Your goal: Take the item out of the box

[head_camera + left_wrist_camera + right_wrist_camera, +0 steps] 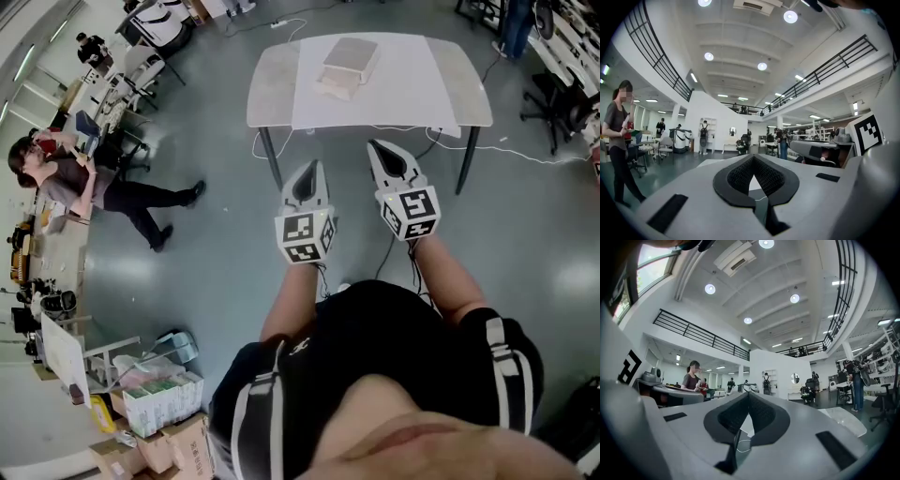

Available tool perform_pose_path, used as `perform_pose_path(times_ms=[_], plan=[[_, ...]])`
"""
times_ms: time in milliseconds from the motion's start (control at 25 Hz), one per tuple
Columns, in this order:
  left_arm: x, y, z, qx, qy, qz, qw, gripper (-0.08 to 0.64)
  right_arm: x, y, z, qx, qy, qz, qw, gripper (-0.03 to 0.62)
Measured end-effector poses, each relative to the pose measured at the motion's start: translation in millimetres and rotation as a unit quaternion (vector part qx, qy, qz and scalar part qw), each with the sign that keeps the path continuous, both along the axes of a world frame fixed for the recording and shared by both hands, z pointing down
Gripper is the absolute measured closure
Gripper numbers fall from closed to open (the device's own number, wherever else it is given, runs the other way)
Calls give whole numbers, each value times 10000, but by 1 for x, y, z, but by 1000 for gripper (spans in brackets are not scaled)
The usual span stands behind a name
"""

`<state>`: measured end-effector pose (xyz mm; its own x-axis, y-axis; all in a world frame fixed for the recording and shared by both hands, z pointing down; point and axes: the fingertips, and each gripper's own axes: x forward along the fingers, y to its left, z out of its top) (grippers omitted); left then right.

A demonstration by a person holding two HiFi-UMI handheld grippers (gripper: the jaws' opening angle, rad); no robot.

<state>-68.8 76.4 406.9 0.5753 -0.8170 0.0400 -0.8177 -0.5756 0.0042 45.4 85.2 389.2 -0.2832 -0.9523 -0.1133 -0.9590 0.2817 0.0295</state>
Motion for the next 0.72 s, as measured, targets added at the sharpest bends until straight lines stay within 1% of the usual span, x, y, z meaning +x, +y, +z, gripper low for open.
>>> perform_pose_path(times_ms=[400,720], plan=[[-8,-14,5,-61,7,83,9999,549,-9,-14,3,-69,43,73,9999,578],[-40,-43,5,-15,56,125,9999,549,-37,-41,-1,15,145,193,9997,578]])
